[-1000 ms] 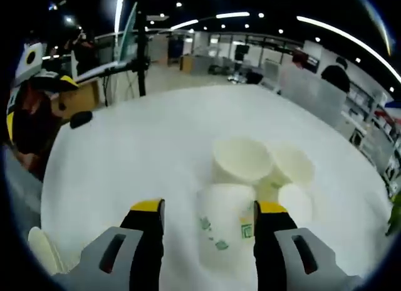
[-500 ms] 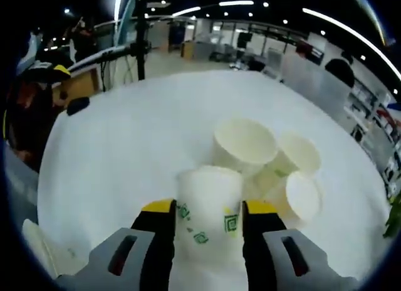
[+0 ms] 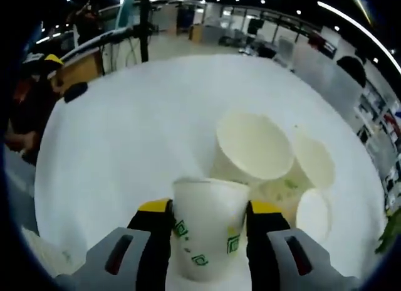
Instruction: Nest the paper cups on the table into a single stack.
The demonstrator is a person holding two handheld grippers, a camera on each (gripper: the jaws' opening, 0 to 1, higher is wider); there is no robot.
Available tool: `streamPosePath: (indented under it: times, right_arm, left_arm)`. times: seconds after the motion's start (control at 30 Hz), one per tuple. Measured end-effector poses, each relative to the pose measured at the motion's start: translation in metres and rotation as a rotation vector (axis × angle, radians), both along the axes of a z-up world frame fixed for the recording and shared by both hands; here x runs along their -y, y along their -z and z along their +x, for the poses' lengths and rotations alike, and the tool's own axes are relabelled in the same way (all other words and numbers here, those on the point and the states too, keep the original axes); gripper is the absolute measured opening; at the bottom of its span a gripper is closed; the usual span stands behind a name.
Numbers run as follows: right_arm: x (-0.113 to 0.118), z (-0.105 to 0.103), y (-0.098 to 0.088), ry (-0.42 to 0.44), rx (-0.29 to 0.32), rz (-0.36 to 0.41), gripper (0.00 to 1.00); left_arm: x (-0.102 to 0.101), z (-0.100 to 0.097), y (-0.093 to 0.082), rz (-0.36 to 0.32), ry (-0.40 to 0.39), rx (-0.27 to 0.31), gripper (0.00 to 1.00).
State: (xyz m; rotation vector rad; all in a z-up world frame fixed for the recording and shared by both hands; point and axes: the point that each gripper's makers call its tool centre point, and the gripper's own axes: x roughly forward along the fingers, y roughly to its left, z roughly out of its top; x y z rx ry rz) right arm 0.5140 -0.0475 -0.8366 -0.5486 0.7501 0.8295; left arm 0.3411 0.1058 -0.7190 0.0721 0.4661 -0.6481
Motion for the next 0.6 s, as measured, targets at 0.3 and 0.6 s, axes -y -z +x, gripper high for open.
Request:
streamPosePath:
  times: [0.3,0.6]
  right_arm:
    - [0.0,-0.005,-0.007,0.035,-0.019,0.05,0.42]
    - [0.007,-0.015,-0.016,0.04,-0.011,0.101,0.43]
  left_arm:
    - [0.003,0.001,-0.002,0.001,0.008,0.001,0.98]
    - [0.008,0.003,-0.005,-0.002,0.018,0.009,0.98]
